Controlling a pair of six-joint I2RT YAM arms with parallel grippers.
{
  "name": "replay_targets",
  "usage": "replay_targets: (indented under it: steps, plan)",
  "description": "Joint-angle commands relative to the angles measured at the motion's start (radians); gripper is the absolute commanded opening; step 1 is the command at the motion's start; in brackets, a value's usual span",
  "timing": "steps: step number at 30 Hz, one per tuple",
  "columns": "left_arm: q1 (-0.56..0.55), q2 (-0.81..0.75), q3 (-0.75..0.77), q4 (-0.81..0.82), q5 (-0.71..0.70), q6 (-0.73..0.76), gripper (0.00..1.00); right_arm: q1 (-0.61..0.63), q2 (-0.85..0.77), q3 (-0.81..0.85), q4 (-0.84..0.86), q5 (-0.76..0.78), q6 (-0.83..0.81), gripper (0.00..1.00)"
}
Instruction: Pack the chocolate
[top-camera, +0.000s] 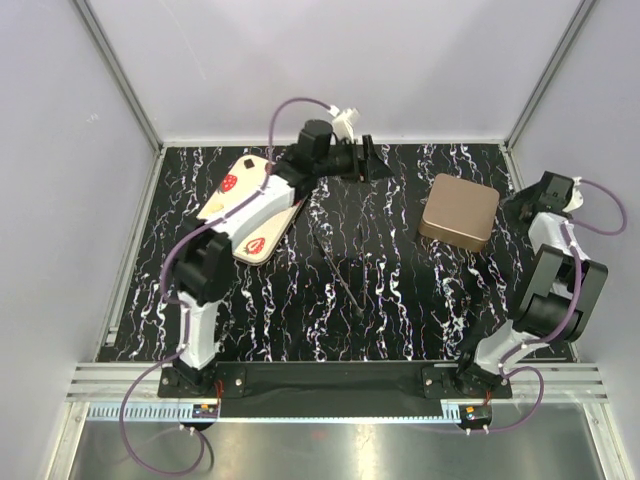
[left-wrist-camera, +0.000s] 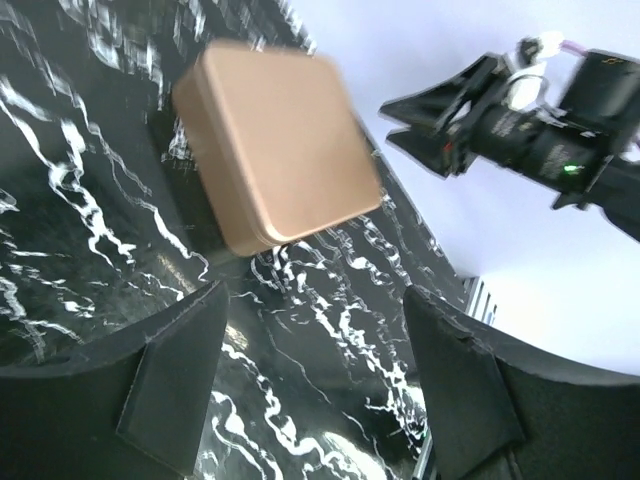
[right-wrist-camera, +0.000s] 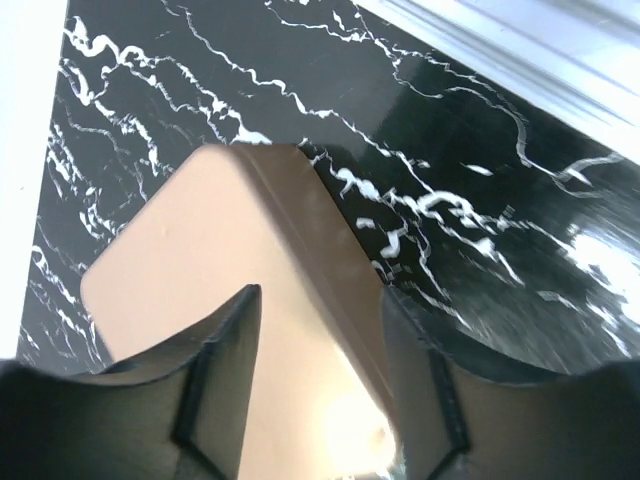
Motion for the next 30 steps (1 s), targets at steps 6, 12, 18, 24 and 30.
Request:
replay_targets:
  steps: [6, 12, 18, 24, 30]
  plan:
    - [0.008, -0.391, -0.216, -0.154, -0.219, 0.138, 0.77, 0.178, -0.284, 0.042, -0.221, -0.026, -0.175, 0.87]
    - [0.008, -0.638, -0.378, -0.243, -0.323, 0.197, 0.99, 0.356, -0.520, 0.033, -0.304, -0.202, -0.184, 1.00]
    - [0.008, -0.949, -0.605, -0.202, -0.321, 0.191, 0.99, 0.379, -0.701, 0.056, -0.436, -0.364, -0.203, 1.00]
    - [0.008, -1.175, -0.757, -0.220, -0.302, 0.199, 0.99, 0.379, -0.845, 0.008, -0.492, -0.427, -0.232, 1.00]
    - [0.008, -1.278, -0.786, -0.284, -0.367, 0.204, 0.99, 0.379, -0.936, -0.050, -0.432, -0.500, -0.209, 1.00]
